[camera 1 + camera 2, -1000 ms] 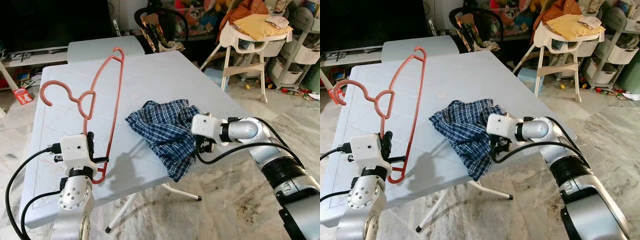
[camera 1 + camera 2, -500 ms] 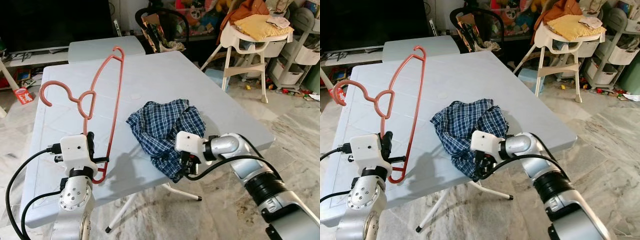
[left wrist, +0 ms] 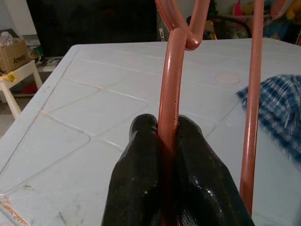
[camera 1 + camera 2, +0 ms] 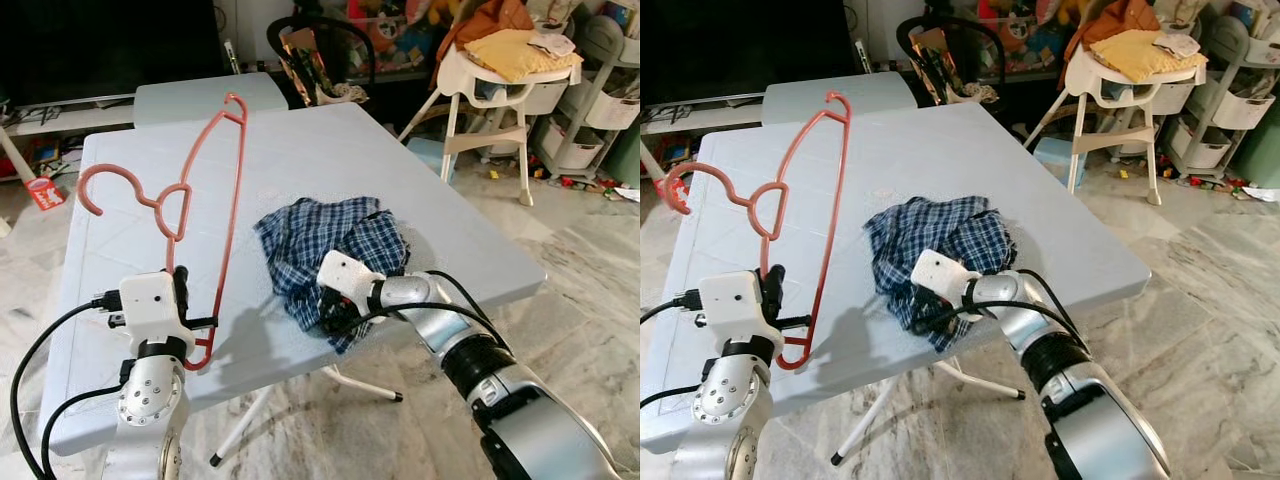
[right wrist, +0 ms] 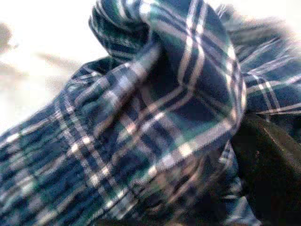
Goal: Hang hanger
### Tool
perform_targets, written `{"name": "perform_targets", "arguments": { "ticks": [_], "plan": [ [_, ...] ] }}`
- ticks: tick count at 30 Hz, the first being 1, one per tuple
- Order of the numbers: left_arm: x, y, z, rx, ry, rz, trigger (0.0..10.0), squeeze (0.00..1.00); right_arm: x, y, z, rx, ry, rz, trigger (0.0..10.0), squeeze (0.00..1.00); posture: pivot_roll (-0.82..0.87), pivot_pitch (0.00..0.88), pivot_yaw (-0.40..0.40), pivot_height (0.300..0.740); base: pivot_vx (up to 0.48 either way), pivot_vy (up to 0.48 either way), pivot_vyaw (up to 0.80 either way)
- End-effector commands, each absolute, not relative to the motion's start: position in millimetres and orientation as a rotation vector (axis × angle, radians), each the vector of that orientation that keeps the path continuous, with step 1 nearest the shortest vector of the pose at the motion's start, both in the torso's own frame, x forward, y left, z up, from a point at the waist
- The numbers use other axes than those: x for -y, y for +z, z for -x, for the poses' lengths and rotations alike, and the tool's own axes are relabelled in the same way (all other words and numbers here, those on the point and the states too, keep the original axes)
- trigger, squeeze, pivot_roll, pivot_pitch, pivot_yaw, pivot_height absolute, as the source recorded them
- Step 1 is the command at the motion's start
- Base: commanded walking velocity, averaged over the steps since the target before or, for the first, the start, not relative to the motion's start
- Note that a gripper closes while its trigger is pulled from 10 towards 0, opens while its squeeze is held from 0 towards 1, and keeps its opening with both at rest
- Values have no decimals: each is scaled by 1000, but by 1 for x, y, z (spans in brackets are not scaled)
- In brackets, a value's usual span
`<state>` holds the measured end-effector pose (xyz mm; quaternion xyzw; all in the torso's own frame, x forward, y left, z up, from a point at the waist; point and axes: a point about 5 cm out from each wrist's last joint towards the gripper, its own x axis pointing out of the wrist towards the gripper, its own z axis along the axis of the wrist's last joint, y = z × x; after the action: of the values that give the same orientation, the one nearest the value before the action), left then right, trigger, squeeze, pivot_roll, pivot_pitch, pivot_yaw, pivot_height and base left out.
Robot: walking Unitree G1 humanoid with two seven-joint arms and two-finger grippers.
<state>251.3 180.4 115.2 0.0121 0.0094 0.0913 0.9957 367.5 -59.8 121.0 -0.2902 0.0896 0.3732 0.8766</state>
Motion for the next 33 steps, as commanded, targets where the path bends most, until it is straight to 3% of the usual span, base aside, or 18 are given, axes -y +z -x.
{"name": "perform_targets", "arguments": {
  "ticks": [1,7,13,16,17,19,25,33],
  "plan": [
    [-181,102,-248,-91,185,-38,10000,0,57,162,-386,-2,584,536,10000,1000,76,0,-15,740,0,0,0],
    [-183,102,-249,-90,192,-43,10000,0,65,222,-402,214,365,293,10000,1000,72,0,-16,740,0,0,0],
    [-180,102,-250,-89,185,-39,10000,0,60,214,-398,168,505,335,10000,1000,65,0,-15,740,0,0,0],
    [-180,102,-251,-88,184,-38,10000,0,65,196,-394,157,540,510,10000,1000,60,0,-15,740,0,0,0],
    [-180,102,-251,-88,184,-37,10000,0,69,192,-394,147,536,518,10000,914,60,0,-15,740,0,0,0],
    [-180,102,-252,-88,183,-37,10000,0,76,185,-393,119,542,519,10000,914,56,0,-14,740,0,0,0],
    [-180,102,-253,-88,178,-35,10000,0,96,156,-379,-29,814,804,10000,929,50,0,-5,740,0,0,0],
    [-178,101,-254,-94,163,-36,10000,0,118,159,-367,-132,1068,887,10000,945,45,0,0,740,0,0,0]
  ]
}}
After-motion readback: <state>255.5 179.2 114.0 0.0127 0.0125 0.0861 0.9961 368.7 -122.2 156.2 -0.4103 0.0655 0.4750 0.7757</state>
